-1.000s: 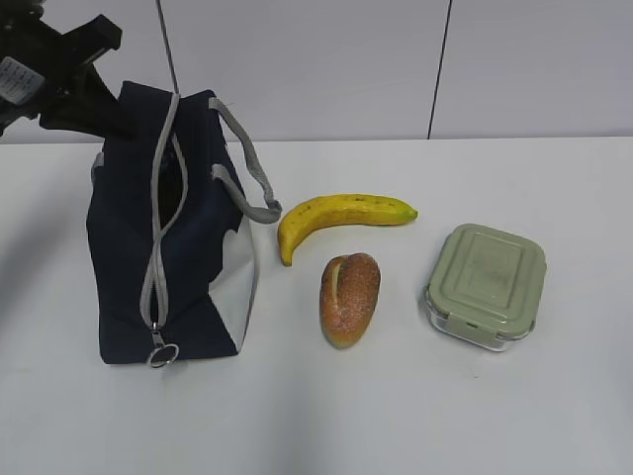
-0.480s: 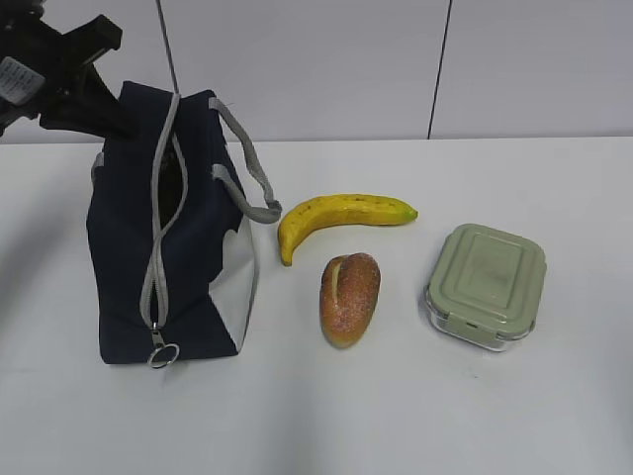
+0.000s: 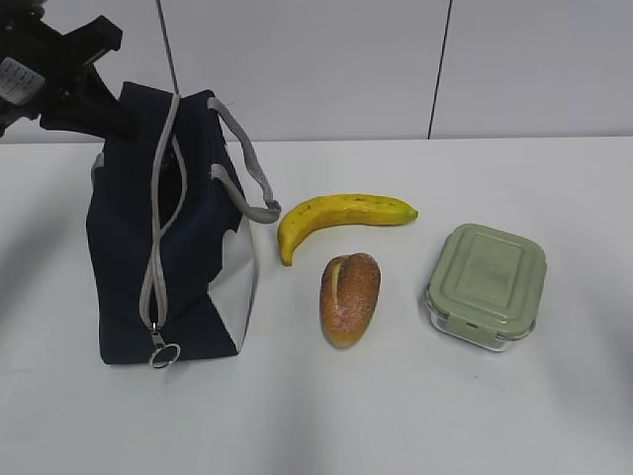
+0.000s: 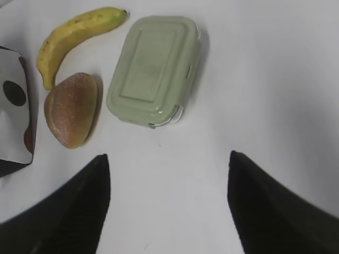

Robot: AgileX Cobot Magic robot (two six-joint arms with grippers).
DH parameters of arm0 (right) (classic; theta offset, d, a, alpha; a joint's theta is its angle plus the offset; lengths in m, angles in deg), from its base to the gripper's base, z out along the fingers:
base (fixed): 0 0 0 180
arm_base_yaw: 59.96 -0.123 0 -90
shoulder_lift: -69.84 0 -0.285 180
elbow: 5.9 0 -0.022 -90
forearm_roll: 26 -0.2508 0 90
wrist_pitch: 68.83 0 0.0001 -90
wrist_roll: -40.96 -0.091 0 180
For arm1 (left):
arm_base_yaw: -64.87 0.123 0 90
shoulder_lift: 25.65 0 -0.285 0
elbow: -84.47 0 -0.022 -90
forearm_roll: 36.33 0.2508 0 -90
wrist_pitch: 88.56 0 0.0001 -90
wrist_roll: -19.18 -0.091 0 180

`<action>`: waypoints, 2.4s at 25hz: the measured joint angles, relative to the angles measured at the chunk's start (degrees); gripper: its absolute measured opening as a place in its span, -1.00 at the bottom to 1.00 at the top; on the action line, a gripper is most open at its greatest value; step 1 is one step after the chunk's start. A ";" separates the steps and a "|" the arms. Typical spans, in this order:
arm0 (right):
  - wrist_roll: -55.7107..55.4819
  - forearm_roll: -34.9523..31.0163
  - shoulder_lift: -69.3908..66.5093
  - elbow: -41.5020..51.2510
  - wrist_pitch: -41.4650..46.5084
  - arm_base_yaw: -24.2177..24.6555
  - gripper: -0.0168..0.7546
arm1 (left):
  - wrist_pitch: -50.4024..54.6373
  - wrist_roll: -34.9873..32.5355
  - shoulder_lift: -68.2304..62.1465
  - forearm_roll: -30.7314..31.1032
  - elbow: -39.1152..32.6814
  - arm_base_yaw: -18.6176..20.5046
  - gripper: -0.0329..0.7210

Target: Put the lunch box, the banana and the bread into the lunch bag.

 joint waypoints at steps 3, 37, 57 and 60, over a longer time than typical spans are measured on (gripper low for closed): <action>-0.04 -0.53 -5.79 -1.88 0.00 0.00 0.37 | 0.10 -0.08 0.00 0.00 0.00 0.00 -0.91; 41.31 -34.23 -48.71 -13.34 -1.00 7.72 0.63 | 0.50 -0.95 0.00 0.00 0.07 0.00 -0.91; 74.41 -61.75 -61.23 -7.84 5.08 14.07 0.58 | 0.56 -0.95 0.00 0.00 0.07 0.00 -0.91; 76.20 -64.21 -62.08 -7.84 5.63 14.07 0.58 | 0.56 -0.95 0.00 0.00 0.07 0.00 -0.91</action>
